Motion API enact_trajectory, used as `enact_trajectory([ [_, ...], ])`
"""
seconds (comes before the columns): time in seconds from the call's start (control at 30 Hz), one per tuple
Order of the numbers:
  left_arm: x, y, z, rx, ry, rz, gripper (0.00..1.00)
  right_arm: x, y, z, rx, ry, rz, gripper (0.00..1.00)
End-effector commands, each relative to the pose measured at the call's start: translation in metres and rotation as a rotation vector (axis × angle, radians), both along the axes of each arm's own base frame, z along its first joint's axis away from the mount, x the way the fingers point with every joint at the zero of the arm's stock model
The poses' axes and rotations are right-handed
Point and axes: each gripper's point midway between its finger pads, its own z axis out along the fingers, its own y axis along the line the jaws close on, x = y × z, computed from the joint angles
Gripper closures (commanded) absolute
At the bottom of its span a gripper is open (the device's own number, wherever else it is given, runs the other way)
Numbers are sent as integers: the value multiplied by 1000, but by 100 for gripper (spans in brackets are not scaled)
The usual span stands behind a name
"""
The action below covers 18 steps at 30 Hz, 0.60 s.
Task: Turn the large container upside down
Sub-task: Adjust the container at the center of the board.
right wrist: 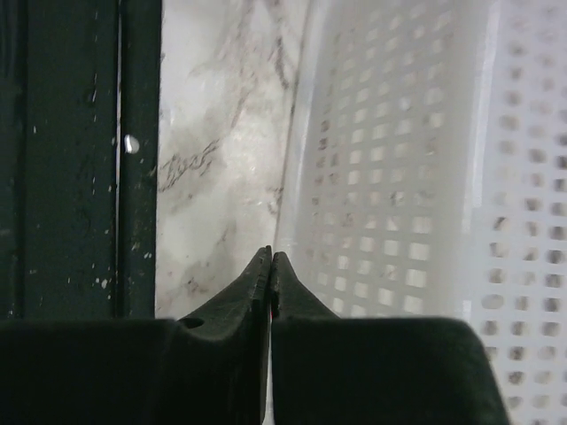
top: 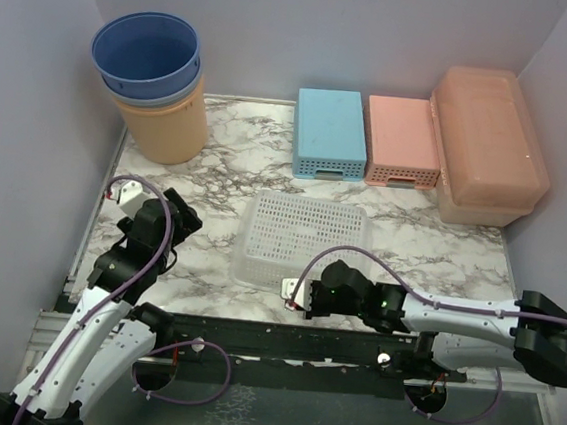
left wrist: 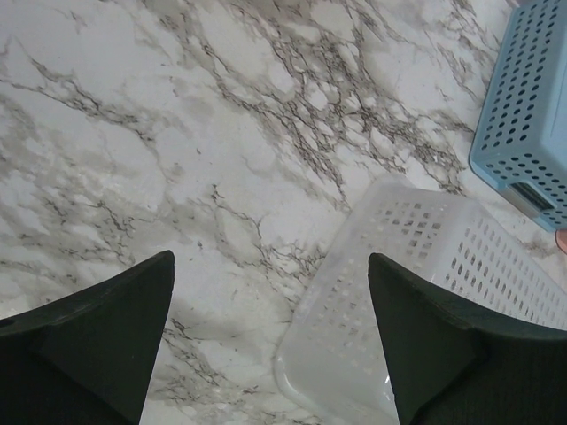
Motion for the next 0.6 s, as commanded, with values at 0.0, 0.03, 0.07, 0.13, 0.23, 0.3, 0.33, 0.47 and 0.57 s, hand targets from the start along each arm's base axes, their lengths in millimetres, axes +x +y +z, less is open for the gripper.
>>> enact_trajectory([
  [0.0,12,-31,-3,-37,18,-152,9,15,23,68,212,-56,-82,94],
  [0.03,14,-36,-5,-43,30,-172,9,18,23,76,236,-70,-96,92],
  [0.07,16,-40,-7,-46,42,-191,8,21,22,84,263,-84,-116,90],
  [0.13,20,-48,-9,-55,59,-228,8,28,16,100,311,-116,-162,89],
  [0.23,26,-58,-10,-61,70,-272,8,42,5,114,374,-159,-269,77],
  [0.3,31,-64,-10,-69,71,-297,7,58,-5,128,439,-165,-416,66],
  [0.33,32,-68,-10,-76,72,-313,7,66,-12,136,466,-165,-492,62],
  [0.47,41,-83,-16,-100,91,-368,4,95,-36,156,548,-170,-794,38],
  [0.57,48,-94,-24,-117,114,-401,3,112,-58,158,598,-126,-1080,14],
])
